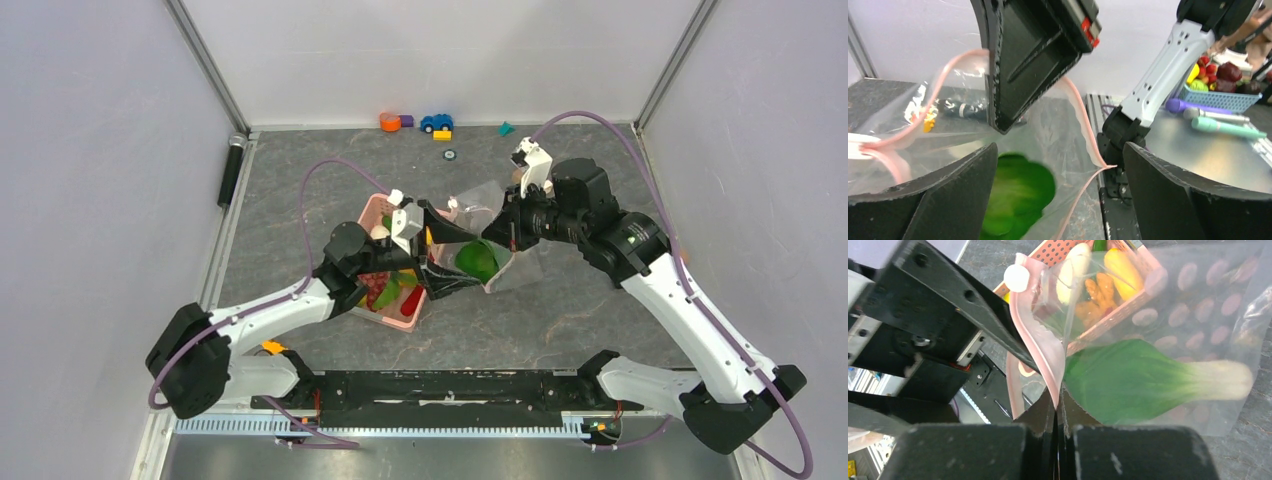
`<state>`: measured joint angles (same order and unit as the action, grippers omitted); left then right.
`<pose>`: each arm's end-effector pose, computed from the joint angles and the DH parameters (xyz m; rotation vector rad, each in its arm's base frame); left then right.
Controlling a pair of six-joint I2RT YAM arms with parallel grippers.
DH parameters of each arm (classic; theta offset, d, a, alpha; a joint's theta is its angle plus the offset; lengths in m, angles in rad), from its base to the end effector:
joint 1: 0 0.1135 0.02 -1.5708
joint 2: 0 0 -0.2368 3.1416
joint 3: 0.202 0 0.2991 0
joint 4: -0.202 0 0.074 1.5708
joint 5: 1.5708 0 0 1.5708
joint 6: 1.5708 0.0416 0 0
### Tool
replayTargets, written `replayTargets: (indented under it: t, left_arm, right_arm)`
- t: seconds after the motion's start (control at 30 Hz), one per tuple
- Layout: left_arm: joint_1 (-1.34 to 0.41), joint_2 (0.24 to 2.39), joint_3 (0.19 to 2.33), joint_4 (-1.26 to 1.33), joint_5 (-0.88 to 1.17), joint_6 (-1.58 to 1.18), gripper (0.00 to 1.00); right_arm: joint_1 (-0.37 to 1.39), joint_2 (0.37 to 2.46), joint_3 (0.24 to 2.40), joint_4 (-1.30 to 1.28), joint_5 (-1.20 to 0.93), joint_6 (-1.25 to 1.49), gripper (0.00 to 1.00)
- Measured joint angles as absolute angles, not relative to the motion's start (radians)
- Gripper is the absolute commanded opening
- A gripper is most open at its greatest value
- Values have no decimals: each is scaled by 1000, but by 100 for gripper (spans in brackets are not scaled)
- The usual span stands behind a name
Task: Place the food in the zip-top bag and seal the zipper
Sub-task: Place the fake vegetable in the zipper food storage bag, then pick up the fake vegetable from the bin.
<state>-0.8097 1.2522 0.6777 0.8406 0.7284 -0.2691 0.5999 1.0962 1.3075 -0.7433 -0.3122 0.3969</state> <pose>0.2046 -0.2550 0.2572 1.0145 1.1264 -1.3557 0.2269 0.1707 0.3866 -0.4207 2.1728 0.9071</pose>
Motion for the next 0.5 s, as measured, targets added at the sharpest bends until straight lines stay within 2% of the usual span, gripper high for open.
replayTargets:
  t: [0.33, 0.5]
  left_arm:
    - [-809, 1036, 678, 666, 505, -402, 100]
    - [-809, 955, 678, 499, 341, -423, 100]
  right_arm:
    - [588, 1100, 1284, -743, -270, 392, 0]
    - [579, 1097, 1262, -761, -115, 372, 0]
